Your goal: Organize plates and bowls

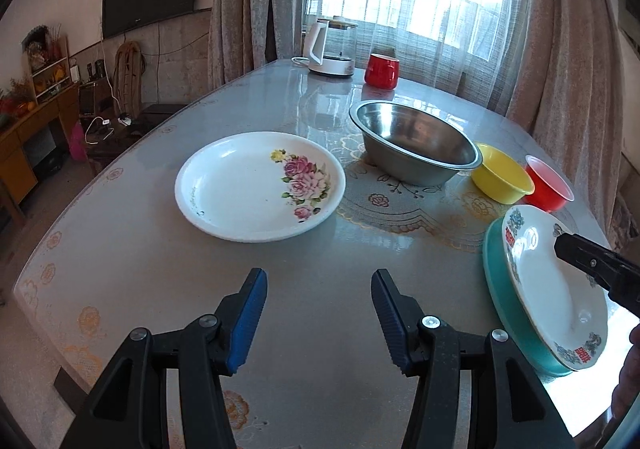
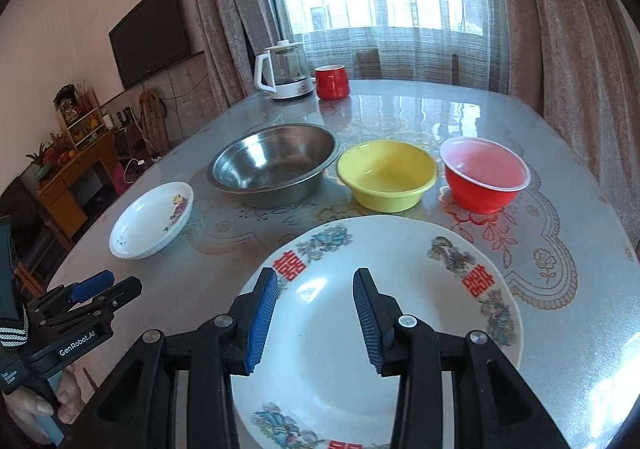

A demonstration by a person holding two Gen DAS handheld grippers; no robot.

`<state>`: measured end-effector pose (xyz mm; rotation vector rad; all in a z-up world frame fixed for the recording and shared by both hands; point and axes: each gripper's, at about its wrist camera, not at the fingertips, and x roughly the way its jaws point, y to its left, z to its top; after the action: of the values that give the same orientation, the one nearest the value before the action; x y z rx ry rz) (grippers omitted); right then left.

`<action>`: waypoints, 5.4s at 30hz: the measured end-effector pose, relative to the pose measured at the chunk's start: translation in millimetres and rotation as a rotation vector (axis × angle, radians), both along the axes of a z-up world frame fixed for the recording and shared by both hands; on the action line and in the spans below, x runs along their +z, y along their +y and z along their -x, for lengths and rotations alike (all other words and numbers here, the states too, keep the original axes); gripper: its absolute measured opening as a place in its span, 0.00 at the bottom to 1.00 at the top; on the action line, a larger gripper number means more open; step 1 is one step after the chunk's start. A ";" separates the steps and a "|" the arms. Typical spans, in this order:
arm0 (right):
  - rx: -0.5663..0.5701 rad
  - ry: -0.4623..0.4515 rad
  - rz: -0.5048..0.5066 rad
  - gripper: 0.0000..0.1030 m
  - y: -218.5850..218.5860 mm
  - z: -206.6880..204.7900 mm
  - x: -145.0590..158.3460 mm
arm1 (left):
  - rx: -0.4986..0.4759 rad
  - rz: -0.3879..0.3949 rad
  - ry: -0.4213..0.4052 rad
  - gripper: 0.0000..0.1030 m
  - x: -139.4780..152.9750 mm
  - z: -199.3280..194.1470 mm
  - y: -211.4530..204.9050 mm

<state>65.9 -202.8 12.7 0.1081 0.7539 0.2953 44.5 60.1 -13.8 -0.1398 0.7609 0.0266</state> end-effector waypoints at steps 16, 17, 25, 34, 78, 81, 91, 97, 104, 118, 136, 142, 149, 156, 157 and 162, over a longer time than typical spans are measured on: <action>0.259 0.178 -0.167 0.36 121.5 -68.4 -15.4 | 0.191 0.128 -0.005 0.47 -2.7 -35.2 118.1; 0.261 0.190 -0.181 0.35 125.5 -75.4 -17.1 | 0.193 0.132 0.003 0.47 -4.2 -40.6 122.0; 0.208 0.262 -0.167 0.29 154.0 -116.3 -41.3 | 0.172 0.153 0.037 0.38 -18.2 -74.4 135.4; 0.209 0.290 -0.149 0.16 170.7 -132.9 -56.3 | 0.120 0.149 0.089 0.20 -29.8 -105.3 125.9; 0.276 0.181 -0.067 0.17 131.1 -34.0 -33.5 | -0.038 0.207 0.029 0.16 -17.5 -1.4 83.7; 0.267 0.167 -0.083 0.17 124.2 -29.2 -27.7 | -0.053 0.219 0.011 0.16 -8.8 3.7 79.0; 0.177 0.128 -0.171 0.17 65.9 -10.0 -2.8 | -0.167 0.214 -0.069 0.16 29.8 6.6 27.1; 0.075 0.097 -0.173 0.17 14.9 7.7 8.0 | -0.290 0.205 -0.061 0.16 38.4 -5.9 -25.4; -0.062 0.097 -0.177 0.17 -44.9 24.1 3.2 | -0.412 0.194 -0.007 0.16 32.5 -20.9 -90.3; -0.199 0.168 -0.103 0.17 -94.1 21.5 -21.3 | -0.484 0.121 0.098 0.17 10.1 -40.5 -151.5; -0.222 0.176 0.164 0.19 -76.9 13.1 -27.5 | -0.501 0.103 0.152 0.21 6.3 -37.9 -161.5; -0.193 0.155 0.334 0.21 -58.9 12.6 -30.5 | -0.503 0.081 0.164 0.24 8.6 -36.1 -164.4; -0.194 0.157 0.331 0.22 -58.4 14.1 -31.0 | -0.497 0.007 0.155 0.26 9.5 -34.0 -172.5; -0.193 0.155 0.302 0.25 -59.6 16.9 -29.6 | -0.499 0.037 0.197 0.36 13.0 -31.5 -169.5; -0.194 0.154 0.304 0.25 -59.2 16.9 -29.6 | -0.500 0.034 0.194 0.36 13.2 -30.5 -169.6; -0.195 0.145 0.323 0.25 -56.8 18.0 -30.4 | -0.502 0.008 0.177 0.37 12.6 -26.5 -172.2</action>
<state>47.9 -259.7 -17.7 -0.1031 0.9191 -0.0227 71.0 -112.1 -1.2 0.0494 0.9556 -0.4458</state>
